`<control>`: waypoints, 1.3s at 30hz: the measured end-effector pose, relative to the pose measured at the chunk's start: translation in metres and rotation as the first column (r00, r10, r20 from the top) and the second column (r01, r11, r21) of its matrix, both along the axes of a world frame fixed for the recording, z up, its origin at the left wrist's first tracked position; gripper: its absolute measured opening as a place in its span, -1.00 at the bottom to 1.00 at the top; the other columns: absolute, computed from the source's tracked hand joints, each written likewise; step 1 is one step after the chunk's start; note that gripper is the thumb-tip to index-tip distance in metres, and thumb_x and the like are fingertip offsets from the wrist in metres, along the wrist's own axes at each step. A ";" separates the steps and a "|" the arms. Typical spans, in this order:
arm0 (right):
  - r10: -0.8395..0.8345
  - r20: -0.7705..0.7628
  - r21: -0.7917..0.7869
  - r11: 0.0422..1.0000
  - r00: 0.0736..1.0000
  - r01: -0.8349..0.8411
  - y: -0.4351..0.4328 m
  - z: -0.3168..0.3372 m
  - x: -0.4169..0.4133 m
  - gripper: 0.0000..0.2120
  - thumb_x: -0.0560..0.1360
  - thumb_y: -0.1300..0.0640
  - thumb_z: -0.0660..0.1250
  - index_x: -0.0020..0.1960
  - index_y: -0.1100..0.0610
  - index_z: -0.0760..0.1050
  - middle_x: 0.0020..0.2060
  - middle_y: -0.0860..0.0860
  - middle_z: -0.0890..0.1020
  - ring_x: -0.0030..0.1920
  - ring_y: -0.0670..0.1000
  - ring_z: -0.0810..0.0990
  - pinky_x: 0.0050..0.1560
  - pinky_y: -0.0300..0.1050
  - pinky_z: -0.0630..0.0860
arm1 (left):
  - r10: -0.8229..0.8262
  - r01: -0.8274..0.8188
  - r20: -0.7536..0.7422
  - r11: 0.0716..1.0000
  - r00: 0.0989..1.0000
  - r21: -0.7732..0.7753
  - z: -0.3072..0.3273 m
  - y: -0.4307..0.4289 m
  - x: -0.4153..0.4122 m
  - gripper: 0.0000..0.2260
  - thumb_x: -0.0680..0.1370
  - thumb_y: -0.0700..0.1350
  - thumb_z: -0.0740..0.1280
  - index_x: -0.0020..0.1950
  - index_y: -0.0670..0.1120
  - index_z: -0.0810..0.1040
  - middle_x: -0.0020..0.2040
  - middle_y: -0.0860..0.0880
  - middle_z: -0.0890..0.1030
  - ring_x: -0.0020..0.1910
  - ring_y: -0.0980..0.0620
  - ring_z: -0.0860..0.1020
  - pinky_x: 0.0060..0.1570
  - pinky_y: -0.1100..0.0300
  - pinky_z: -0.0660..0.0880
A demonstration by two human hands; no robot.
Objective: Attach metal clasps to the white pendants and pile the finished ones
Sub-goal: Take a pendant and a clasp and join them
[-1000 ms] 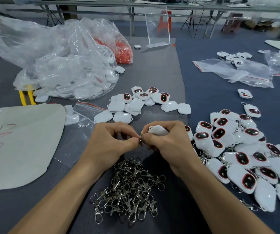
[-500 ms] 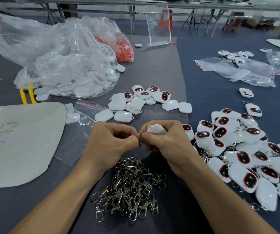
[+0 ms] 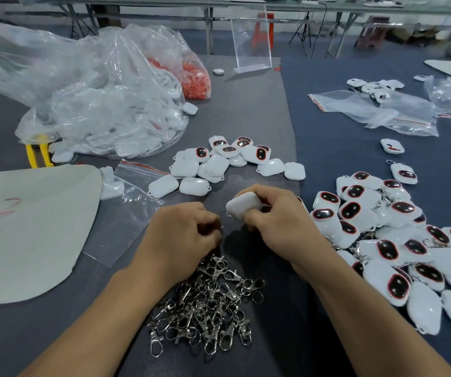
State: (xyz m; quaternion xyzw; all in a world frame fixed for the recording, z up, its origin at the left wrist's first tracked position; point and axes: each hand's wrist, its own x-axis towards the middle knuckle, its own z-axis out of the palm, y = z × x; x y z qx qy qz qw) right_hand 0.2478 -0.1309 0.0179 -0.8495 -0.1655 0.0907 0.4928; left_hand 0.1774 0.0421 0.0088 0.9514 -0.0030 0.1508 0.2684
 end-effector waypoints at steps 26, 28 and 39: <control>0.066 -0.029 0.000 0.998 0.997 -0.066 0.006 0.003 -0.001 -0.78 0.46 0.29 0.43 -0.07 -0.03 0.66 -0.50 -0.09 0.61 -0.52 -0.11 0.52 -0.43 -0.32 0.39 | 0.045 -0.050 -0.041 0.988 0.998 -0.146 -0.004 0.005 0.001 -0.84 0.41 -0.11 0.53 -0.10 0.15 0.72 -0.34 0.21 0.62 -0.25 0.26 0.55 -0.28 0.47 0.35; 0.058 -0.067 0.027 0.998 0.996 -0.057 0.006 0.003 -0.003 -0.79 0.47 0.31 0.41 -0.08 0.00 0.65 -0.47 0.00 0.65 -0.57 -0.08 0.53 -0.46 -0.29 0.43 | 0.061 -0.064 -0.030 0.993 0.998 -0.101 -0.003 0.003 0.000 -0.88 0.42 -0.09 0.53 -0.11 0.13 0.74 -0.34 0.19 0.62 -0.26 0.20 0.53 -0.26 0.48 0.33; 0.021 -0.149 0.118 0.993 0.989 -0.004 0.008 0.001 -0.010 -0.76 0.42 0.34 0.38 -0.12 0.01 0.64 -0.41 0.15 0.69 -0.52 0.09 0.62 -0.45 -0.12 0.53 | 0.062 -0.062 0.023 0.998 0.998 -0.024 -0.002 -0.001 -0.002 -0.91 0.41 -0.05 0.53 -0.11 0.10 0.75 -0.24 0.09 0.70 -0.21 0.07 0.60 -0.14 0.09 0.51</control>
